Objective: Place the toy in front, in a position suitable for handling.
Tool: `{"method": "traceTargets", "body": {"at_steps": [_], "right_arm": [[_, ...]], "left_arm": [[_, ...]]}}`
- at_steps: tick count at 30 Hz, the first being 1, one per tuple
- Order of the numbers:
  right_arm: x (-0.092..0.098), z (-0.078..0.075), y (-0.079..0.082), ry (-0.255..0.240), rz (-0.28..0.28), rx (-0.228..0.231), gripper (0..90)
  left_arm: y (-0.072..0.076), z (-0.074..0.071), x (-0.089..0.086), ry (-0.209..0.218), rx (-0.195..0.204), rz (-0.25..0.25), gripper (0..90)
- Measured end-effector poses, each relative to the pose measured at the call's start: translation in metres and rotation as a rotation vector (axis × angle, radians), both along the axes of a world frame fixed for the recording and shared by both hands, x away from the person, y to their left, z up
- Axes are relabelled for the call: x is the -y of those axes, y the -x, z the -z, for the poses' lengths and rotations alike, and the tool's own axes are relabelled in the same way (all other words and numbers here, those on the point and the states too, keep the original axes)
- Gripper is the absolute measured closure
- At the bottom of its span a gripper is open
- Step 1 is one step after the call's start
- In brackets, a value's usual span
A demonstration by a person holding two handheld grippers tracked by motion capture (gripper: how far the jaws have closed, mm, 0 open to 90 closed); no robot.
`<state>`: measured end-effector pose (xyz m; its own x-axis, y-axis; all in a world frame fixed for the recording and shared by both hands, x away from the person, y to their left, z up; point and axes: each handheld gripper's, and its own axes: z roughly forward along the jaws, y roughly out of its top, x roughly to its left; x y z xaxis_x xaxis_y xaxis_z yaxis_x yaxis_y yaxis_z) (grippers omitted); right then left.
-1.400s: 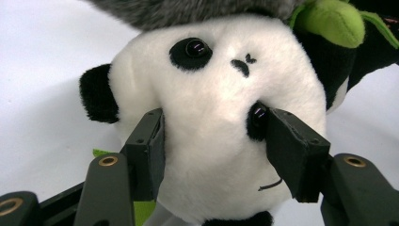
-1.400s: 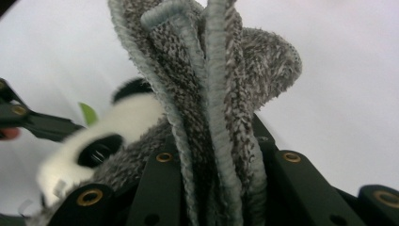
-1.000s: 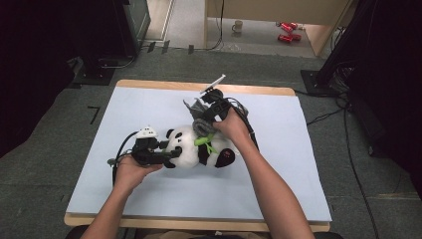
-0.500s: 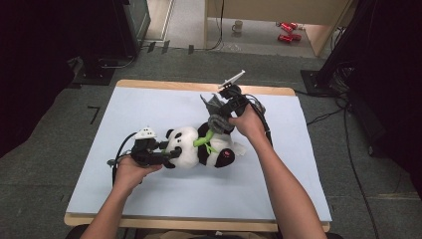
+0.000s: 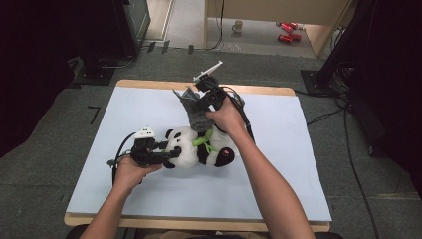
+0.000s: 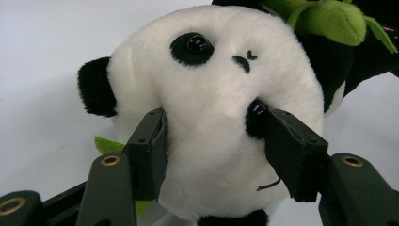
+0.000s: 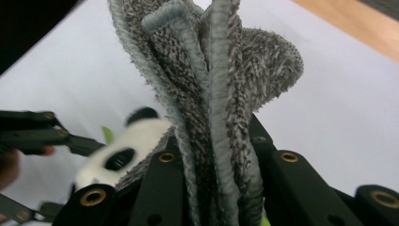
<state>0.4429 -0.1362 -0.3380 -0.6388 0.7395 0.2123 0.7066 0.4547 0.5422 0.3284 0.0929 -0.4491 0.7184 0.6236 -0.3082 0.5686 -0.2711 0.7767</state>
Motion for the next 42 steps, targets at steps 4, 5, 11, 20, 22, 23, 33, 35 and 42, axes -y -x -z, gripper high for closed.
{"method": "traceTargets", "body": {"at_steps": [4,5,11,20,22,23,33,35,42], "right_arm": [[-0.022,0.005,0.001,-0.037,-0.040,-0.019,74.9],[-0.030,0.006,0.002,-0.054,-0.054,-0.027,74.9],[-0.061,0.016,0.006,-0.052,-0.130,-0.037,74.7],[-0.074,0.054,0.007,0.033,-0.150,-0.084,74.6],[-0.068,0.057,0.006,0.007,-0.138,-0.092,74.6],[-0.066,0.058,0.005,0.018,-0.131,-0.088,74.5],[-0.035,0.056,0.002,0.014,-0.089,-0.107,74.7],[-0.028,0.056,0.001,0.017,-0.083,-0.111,74.8],[-0.002,0.056,-0.005,0.074,-0.032,-0.142,74.9]], "left_arm": [[0.003,-0.002,0.000,-0.018,0.006,-0.007,42.1],[0.003,-0.003,0.001,-0.026,0.002,-0.009,41.9],[0.006,-0.006,0.003,-0.043,-0.001,-0.032,41.9],[0.011,-0.005,0.003,-0.049,-0.014,-0.053,42.0],[0.011,-0.005,0.003,-0.047,-0.017,-0.059,42.2],[0.012,-0.005,0.003,-0.044,-0.023,-0.063,42.3],[0.013,-0.004,0.003,-0.040,-0.025,-0.057,42.9],[0.013,-0.004,0.002,-0.038,-0.026,-0.055,43.0],[0.009,0.000,-0.005,-0.014,-0.097,-0.084,52.8]]}}
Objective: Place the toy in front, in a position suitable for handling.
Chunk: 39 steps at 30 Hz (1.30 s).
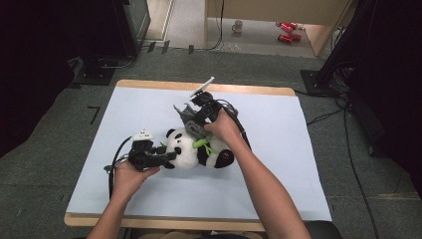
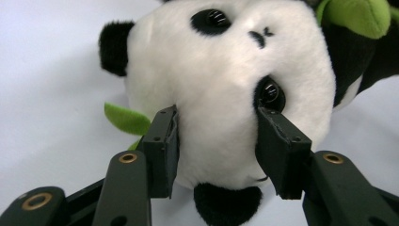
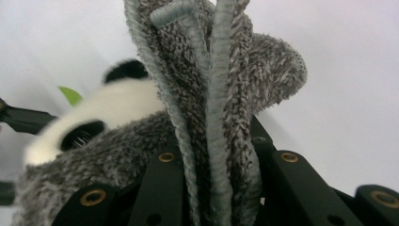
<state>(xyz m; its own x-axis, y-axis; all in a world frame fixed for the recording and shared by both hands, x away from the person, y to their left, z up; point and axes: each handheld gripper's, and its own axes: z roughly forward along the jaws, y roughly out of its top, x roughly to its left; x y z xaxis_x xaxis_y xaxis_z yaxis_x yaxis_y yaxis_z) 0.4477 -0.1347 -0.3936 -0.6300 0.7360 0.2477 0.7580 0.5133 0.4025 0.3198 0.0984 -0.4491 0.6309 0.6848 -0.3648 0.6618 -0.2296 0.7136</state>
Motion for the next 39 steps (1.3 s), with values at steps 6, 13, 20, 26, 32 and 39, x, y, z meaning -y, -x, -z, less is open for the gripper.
{"method": "traceTargets", "body": {"at_steps": [6,13,20,26,32,39], "right_arm": [[0.013,0.000,-0.001,0.009,0.015,-0.002,74.6],[0.021,-0.005,0.000,0.018,0.032,-0.002,74.6],[0.040,-0.011,0.000,-0.005,0.078,0.003,74.8],[0.065,-0.017,0.001,0.001,0.132,0.023,75.6],[0.086,-0.021,0.006,0.012,0.177,0.040,75.8],[0.079,-0.045,0.013,-0.075,0.159,0.094,76.1]], "left_arm": [[0.000,0.002,0.006,-0.010,0.041,0.011,55.9],[-0.003,0.003,0.009,-0.014,0.058,0.028,58.7],[-0.006,0.003,0.010,-0.016,0.061,0.041,59.0],[-0.009,0.004,0.009,-0.010,0.051,0.049,59.0],[-0.010,0.006,0.005,0.015,0.072,0.079,58.6],[-0.014,0.005,0.004,0.028,0.073,0.075,57.4]]}}
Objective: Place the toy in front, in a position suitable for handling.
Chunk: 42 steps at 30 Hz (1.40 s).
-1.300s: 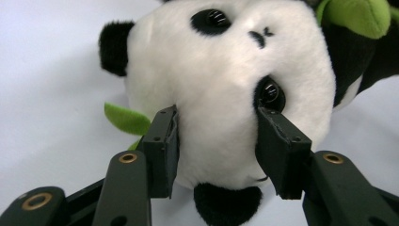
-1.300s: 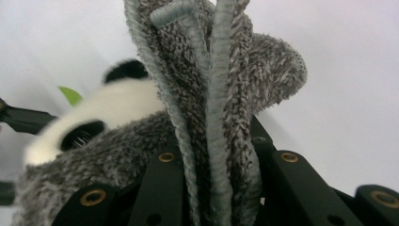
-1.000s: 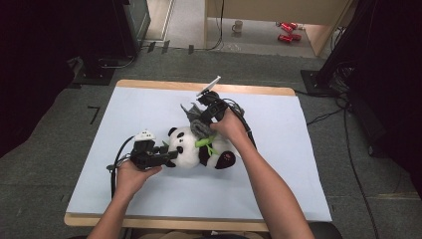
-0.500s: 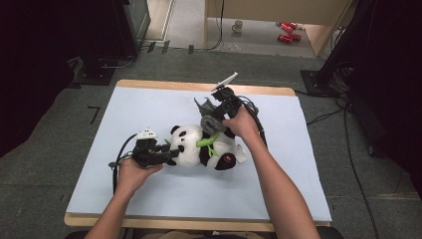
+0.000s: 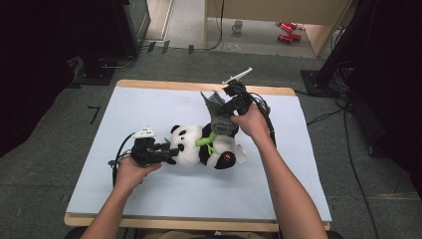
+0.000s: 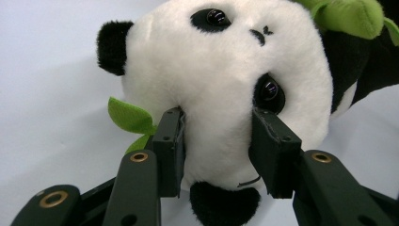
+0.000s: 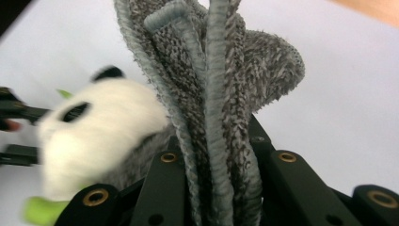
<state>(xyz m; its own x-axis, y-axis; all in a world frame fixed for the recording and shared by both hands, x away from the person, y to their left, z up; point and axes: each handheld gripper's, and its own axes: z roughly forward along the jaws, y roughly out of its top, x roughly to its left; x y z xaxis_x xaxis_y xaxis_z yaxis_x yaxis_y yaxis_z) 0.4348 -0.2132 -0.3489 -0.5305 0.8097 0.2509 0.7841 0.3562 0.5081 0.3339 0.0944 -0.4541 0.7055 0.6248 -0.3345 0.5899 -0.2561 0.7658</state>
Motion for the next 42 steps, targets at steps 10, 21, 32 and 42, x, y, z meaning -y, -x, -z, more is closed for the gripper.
{"method": "traceTargets", "body": {"at_steps": [10,21,32,42], "right_arm": [[-0.034,-0.025,0.019,-0.084,-0.092,0.072,76.0],[-0.090,-0.007,0.028,-0.171,-0.183,0.015,76.0],[-0.087,0.034,0.023,-0.145,-0.160,-0.063,75.0],[-0.048,0.034,0.021,-0.145,-0.105,-0.059,75.2]], "left_arm": [[-0.004,-0.004,0.003,-0.008,0.012,-0.015,57.4],[-0.007,-0.006,0.005,-0.016,0.018,-0.021,58.0],[-0.008,-0.006,0.010,-0.039,0.010,-0.022,63.5],[-0.008,-0.004,0.010,-0.044,0.018,-0.008,64.8]]}}
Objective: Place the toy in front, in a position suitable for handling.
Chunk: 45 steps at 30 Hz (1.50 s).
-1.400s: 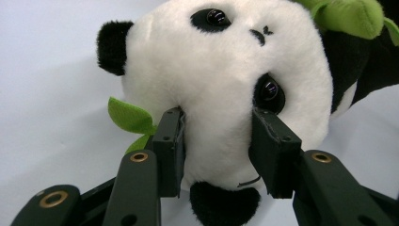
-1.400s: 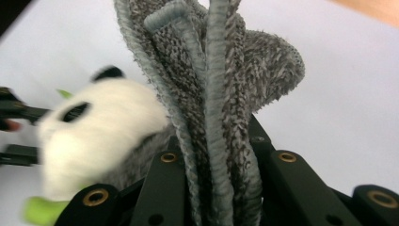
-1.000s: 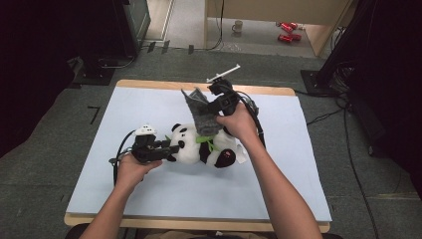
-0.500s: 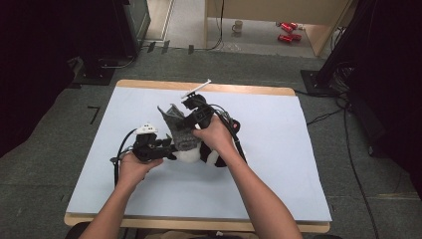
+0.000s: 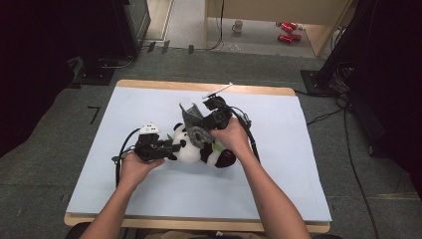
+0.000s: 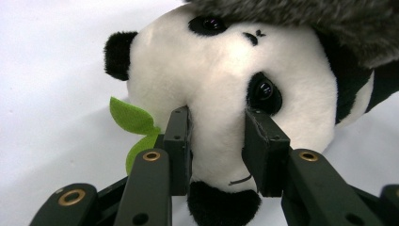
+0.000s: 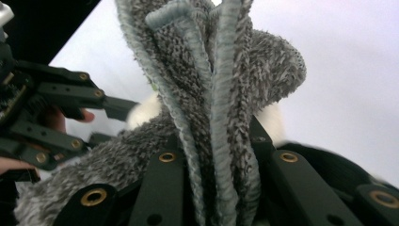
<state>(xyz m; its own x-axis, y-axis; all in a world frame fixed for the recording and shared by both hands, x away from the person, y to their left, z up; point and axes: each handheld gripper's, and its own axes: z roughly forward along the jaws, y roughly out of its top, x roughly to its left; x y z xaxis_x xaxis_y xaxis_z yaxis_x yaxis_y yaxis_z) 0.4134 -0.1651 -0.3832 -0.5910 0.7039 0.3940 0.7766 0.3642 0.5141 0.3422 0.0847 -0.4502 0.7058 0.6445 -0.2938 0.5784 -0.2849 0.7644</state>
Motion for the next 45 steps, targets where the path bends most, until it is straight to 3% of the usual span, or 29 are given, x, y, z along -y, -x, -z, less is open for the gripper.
{"method": "traceTargets", "body": {"at_steps": [8,14,18,20,23,27,30,36,41,45], "right_arm": [[0.033,0.004,0.005,0.022,0.032,-0.010,75.9],[0.040,0.000,0.011,0.050,0.016,0.019,75.8],[0.040,0.001,0.010,0.056,0.026,0.026,75.8],[0.042,0.002,0.008,0.054,0.037,0.028,75.7],[0.046,0.003,0.003,0.037,0.062,0.016,75.6],[0.045,0.005,-0.001,0.027,0.069,0.007,75.4],[0.043,0.004,-0.003,0.040,0.081,0.015,75.4],[0.035,-0.009,-0.006,0.029,0.110,0.013,76.3],[0.022,-0.033,-0.004,-0.018,0.086,0.075,76.4],[0.006,-0.047,0.001,-0.033,0.040,0.106,76.4]], "left_arm": [[0.000,0.001,-0.001,0.013,0.004,0.002,64.7],[0.001,0.002,-0.001,0.030,0.020,0.005,62.9],[0.003,0.000,-0.004,0.063,0.046,0.019,49.9],[0.004,-0.001,-0.005,0.087,0.038,0.044,40.6],[0.006,0.001,0.000,0.078,0.061,0.082,28.8],[0.006,0.007,0.010,0.031,0.095,0.066,22.6],[0.004,0.010,0.013,0.029,0.100,0.045,25.5],[0.003,0.011,0.017,0.014,0.104,0.008,45.1],[0.001,0.008,0.018,0.048,0.088,-0.026,51.7],[-0.001,0.004,0.019,0.046,0.075,-0.027,53.0]]}}
